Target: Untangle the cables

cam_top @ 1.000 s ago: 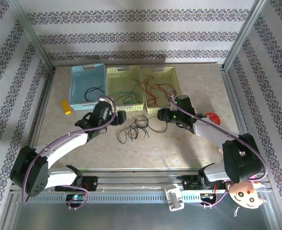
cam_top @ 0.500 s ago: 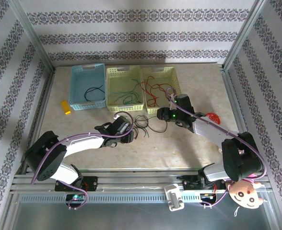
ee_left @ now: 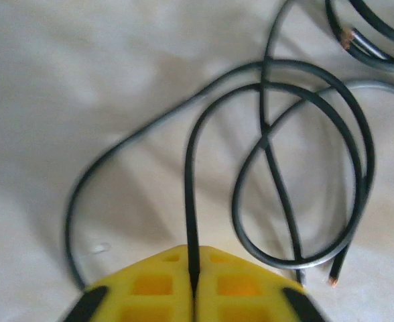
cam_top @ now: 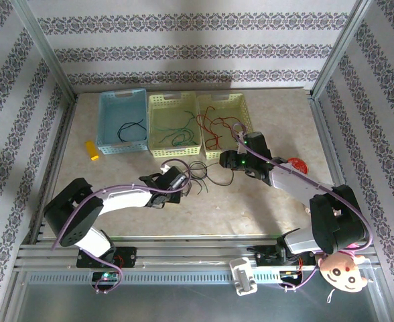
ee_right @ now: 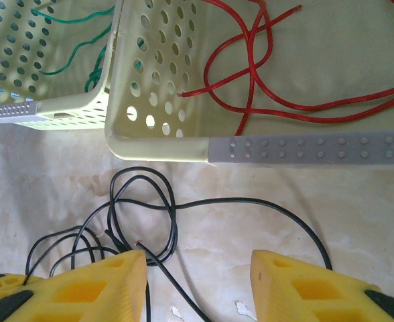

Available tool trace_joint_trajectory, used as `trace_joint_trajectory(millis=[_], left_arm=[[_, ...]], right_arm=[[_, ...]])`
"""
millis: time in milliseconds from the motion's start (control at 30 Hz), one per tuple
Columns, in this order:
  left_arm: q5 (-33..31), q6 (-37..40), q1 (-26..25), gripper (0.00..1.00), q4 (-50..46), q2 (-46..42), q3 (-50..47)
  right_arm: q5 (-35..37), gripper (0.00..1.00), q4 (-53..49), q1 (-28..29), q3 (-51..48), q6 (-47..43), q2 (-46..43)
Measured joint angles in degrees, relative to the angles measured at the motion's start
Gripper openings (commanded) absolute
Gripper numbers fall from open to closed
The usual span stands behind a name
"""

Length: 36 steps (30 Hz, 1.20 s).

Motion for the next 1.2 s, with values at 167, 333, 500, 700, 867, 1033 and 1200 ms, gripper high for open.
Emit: trace_joint_trajectory(millis=[167,333,500,700,867,1033,1200], left_arm=[[-20.37,-0.79,-6.97,0.0,-9.66,-3.93,6.88],[-34.12,2.82,-9.68,0.0,-10.27,-12.17,14.19],[-33.31,11.67,-9.38,0.0,-0.13,-21.51,14.21],[-17.68,15.15,-3.37,0.0,10.12,-28.5,11.96],[-3.48,13.86,4.85,0.0,14.16,-31.61,10.19],[4.57,10.4,14.19,0.0,15.52,-30.25,8.28],[8.09,3.45,31.08,0.0,18.36,-20.83,6.73]], right_arm=[[1.46,0.45,0.0,-0.09,0.0,0.26,0.0],[3.23,0.45,0.04,-1.99,-0.26,1.97,-0.07],[4.28,0.45,0.04,-4.07,-1.57,3.45,-0.72],[4.37,0.45,0.04,-4.28,-2.01,4.15,-1.29],[3.69,0.45,0.04,-4.28,-2.01,4.17,-1.29],[1.66,0.45,0.02,-4.26,-1.84,4.09,-1.27],[-0.26,0.45,-0.79,-3.34,0.13,2.93,-0.76]])
